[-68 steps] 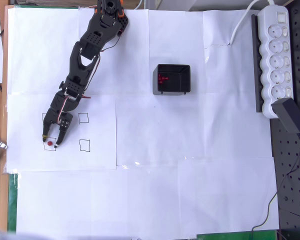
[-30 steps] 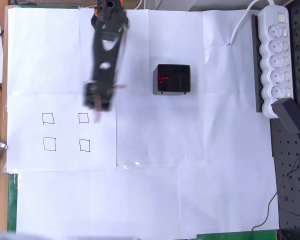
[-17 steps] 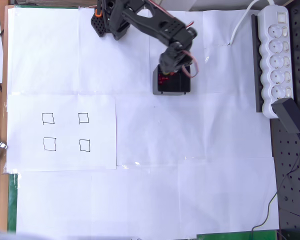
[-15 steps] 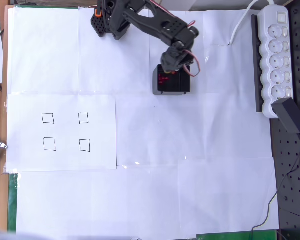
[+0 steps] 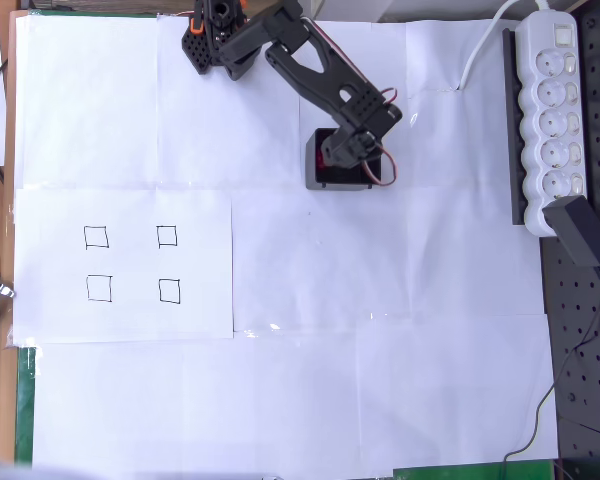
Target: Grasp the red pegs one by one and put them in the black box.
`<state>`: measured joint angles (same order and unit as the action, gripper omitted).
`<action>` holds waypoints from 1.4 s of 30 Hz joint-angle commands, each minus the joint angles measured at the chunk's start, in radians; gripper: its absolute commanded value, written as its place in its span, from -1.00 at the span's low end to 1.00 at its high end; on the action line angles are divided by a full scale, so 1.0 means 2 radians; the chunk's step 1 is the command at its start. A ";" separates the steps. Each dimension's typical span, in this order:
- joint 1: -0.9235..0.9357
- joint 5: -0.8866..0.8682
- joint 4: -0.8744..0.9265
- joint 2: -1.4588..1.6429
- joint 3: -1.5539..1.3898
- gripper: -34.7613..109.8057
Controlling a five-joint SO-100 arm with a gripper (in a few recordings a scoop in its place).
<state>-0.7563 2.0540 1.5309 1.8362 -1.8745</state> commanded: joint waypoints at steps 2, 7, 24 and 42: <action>0.007 0.008 0.010 -0.011 -0.023 -0.32; 0.023 -0.005 0.053 -0.067 -0.091 -0.32; 0.353 -0.232 -0.080 -0.539 0.394 -0.52; 0.387 -0.294 -0.138 -0.945 0.924 -0.52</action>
<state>0.0138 1.4619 1.1888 0.0153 -0.0460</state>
